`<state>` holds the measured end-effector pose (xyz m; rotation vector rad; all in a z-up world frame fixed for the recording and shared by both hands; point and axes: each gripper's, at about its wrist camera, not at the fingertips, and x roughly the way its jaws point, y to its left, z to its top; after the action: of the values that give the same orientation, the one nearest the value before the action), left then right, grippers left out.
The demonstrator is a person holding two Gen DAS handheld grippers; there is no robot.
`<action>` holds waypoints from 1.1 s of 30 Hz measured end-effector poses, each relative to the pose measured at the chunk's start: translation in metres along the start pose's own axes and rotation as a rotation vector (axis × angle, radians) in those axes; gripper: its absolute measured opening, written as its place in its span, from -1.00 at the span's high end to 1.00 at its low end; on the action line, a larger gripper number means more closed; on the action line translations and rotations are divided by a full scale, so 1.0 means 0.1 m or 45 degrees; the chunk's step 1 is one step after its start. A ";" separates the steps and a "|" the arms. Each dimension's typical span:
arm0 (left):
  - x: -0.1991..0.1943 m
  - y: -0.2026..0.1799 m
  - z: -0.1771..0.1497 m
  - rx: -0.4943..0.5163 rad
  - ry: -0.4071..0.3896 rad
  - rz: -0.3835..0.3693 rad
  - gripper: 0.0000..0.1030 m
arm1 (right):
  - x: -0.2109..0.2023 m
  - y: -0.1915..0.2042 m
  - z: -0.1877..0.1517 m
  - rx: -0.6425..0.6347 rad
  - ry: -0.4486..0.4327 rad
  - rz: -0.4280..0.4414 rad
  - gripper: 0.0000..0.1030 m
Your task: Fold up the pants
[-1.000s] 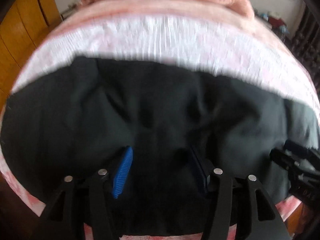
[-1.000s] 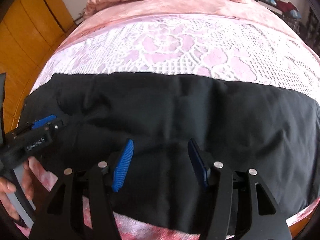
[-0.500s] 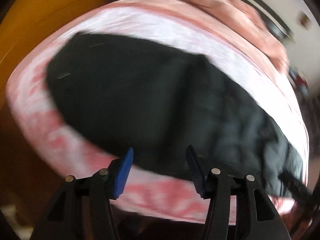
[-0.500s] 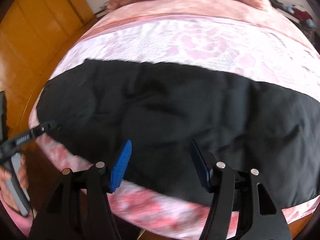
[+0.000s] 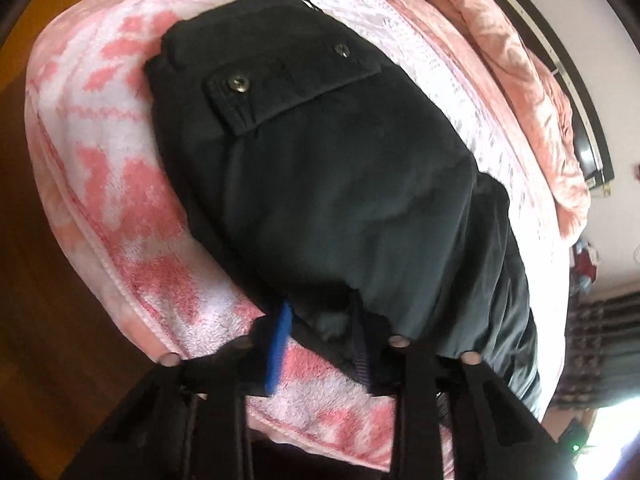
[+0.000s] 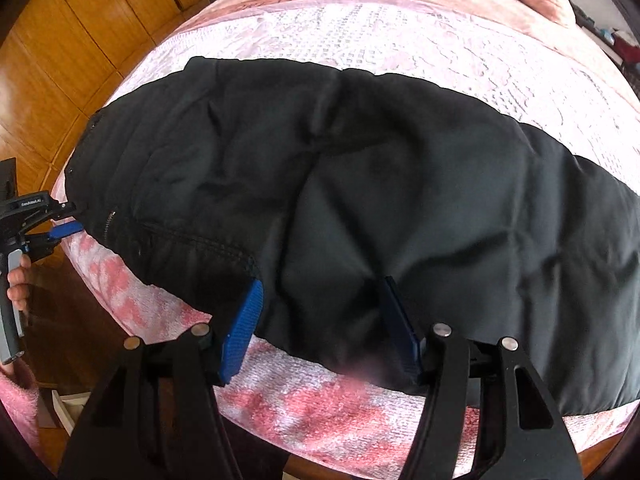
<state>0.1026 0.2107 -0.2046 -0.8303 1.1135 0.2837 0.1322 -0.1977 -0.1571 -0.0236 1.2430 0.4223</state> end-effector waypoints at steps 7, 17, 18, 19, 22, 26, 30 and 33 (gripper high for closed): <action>-0.17 0.08 -0.05 -0.070 -0.105 -0.055 0.95 | 0.02 0.03 -0.02 -0.021 -0.004 -0.016 -0.31; -0.12 -0.05 -0.21 0.035 -0.173 0.145 0.85 | 0.03 -0.05 -0.04 -0.004 -0.001 -0.011 -0.33; -0.16 -0.11 -0.22 0.056 -0.201 0.168 0.78 | 0.02 -0.07 -0.04 -0.005 -0.005 -0.008 -0.33; -0.24 -0.22 -0.26 0.093 -0.250 0.210 0.74 | -0.02 -0.09 -0.04 -0.004 -0.016 -0.009 -0.33; -0.44 -0.55 -0.42 0.251 -0.375 0.260 0.44 | -0.18 -0.22 -0.03 0.017 -0.071 -0.040 -0.33; -0.37 -1.20 -0.73 0.511 -0.366 0.174 0.22 | -0.45 -0.53 -0.09 0.118 -0.151 -0.091 -0.33; 0.05 -1.82 -1.10 0.713 -0.192 0.050 0.22 | -0.60 -0.88 -0.20 0.229 -0.184 -0.151 -0.33; 0.39 -2.04 -1.27 0.809 -0.129 0.096 0.22 | -0.61 -1.04 -0.29 0.275 -0.168 -0.183 -0.33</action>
<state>0.1533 -0.0250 -0.1714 -0.2076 1.0531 0.0230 0.1236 -0.3188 -0.1326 0.0968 1.1430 0.1608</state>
